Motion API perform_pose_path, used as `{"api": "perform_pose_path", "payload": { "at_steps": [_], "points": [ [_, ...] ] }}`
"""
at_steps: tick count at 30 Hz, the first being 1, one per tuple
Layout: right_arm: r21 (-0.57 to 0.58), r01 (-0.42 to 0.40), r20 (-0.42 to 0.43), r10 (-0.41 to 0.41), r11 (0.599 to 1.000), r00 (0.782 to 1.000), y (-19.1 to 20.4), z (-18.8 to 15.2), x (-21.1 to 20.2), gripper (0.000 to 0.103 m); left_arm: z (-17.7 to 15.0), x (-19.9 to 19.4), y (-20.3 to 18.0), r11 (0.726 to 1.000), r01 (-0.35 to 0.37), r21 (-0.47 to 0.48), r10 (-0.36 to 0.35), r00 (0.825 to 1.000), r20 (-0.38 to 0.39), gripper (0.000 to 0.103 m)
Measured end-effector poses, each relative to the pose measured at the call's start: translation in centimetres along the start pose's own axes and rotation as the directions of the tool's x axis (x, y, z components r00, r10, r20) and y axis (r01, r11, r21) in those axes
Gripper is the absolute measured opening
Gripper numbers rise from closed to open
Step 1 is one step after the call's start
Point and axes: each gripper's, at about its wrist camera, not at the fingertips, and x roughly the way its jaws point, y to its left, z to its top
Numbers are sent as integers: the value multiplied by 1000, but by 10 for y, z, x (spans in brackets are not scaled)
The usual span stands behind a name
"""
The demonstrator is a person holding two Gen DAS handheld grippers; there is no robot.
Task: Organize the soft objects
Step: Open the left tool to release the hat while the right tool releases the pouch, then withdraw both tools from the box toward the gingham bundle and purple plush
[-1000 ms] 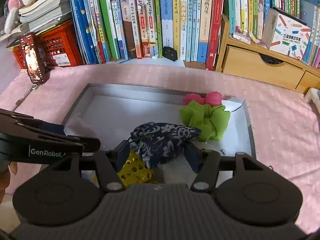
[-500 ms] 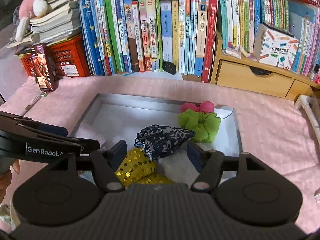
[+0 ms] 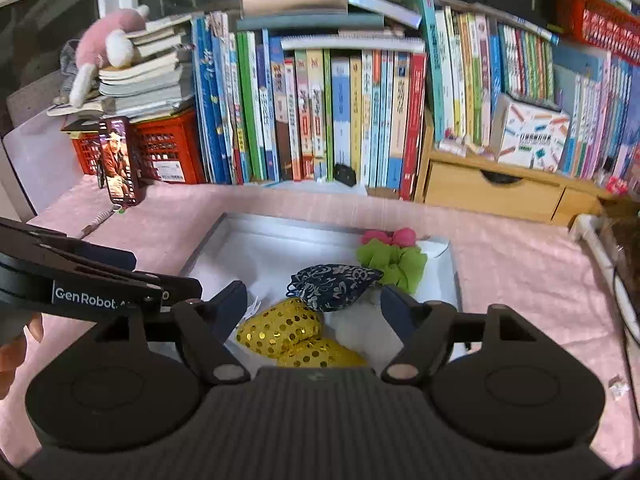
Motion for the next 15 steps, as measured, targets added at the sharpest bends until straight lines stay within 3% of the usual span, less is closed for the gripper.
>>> {"api": "perform_pose_path", "payload": {
  "at_steps": [15],
  "points": [
    [-95, 12, 122, -1, 995, 993, 12, -35, -65, 87, -48, -63, -16, 999, 39, 15, -40, 994, 99, 77]
  ]
}}
